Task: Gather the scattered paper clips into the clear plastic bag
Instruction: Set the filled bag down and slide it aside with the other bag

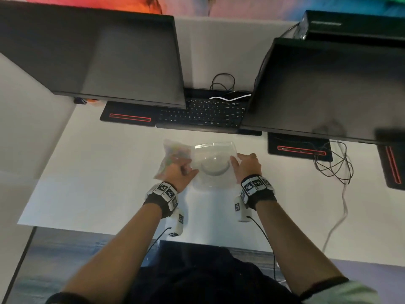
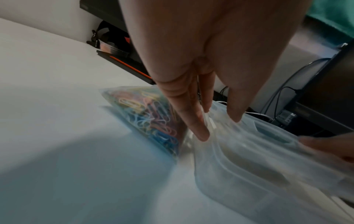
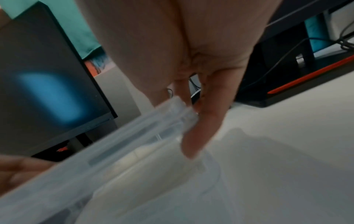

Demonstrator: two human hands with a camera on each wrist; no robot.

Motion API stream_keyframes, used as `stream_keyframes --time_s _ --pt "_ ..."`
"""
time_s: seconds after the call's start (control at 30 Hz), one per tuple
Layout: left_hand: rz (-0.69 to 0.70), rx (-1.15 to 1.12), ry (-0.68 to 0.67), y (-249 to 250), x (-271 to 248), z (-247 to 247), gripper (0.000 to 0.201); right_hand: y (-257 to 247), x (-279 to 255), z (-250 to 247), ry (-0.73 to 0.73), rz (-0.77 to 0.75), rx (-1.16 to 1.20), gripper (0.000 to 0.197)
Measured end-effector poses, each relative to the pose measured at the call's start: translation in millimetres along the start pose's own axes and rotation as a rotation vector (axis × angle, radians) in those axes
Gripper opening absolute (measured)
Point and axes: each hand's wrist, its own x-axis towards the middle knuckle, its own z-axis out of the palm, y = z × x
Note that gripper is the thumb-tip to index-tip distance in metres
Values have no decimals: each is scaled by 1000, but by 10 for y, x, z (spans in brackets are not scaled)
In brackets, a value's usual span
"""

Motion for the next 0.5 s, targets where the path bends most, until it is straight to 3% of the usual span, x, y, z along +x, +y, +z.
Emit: stream_keyframes --time_s 0.1,0.17,0.3,0.37,0.5 --pt "-1 24 7 32 -17 18 41 19 -44 35 4 -35 -246 40" --pt "-13 30 17 48 -39 22 40 62 -38 54 16 -77 -268 41" --pt "-126 66 65 118 -38 13 30 143 35 -8 16 -1 100 39" --pt "-184 1 62 159 -24 3 39 206 54 -26 13 68 217 29" --pt "-167 77 97 230 -40 32 29 313 -71 -120 -94 187 489 22"
